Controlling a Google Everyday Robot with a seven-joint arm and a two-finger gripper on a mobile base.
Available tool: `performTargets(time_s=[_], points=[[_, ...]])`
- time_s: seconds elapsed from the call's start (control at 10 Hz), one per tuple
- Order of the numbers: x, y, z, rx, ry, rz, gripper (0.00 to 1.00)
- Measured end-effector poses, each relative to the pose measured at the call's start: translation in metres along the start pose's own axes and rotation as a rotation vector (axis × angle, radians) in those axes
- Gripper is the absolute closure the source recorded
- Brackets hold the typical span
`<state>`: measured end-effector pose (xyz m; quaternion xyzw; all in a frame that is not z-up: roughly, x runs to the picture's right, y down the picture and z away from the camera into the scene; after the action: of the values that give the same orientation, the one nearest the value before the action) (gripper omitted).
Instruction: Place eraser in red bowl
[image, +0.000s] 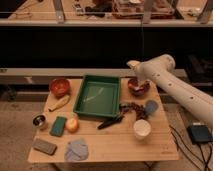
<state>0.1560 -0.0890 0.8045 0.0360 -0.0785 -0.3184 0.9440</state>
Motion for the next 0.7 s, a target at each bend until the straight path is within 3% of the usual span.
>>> performTargets(time_s=[0.2, 0.3, 0.5, 0.7], points=[[-0.05, -0.007, -0.027, -0.053, -0.028, -0.241, 0.2], [-0.067, -0.009, -0.038, -0.072, -0.04, -0.328, 0.2], [-0.119, -0.015, -0.078, -0.12, -0.085, -0.555, 0.2], [-0.152, -0.02, -0.104, -0.136, -0.102, -0.683, 0.2]])
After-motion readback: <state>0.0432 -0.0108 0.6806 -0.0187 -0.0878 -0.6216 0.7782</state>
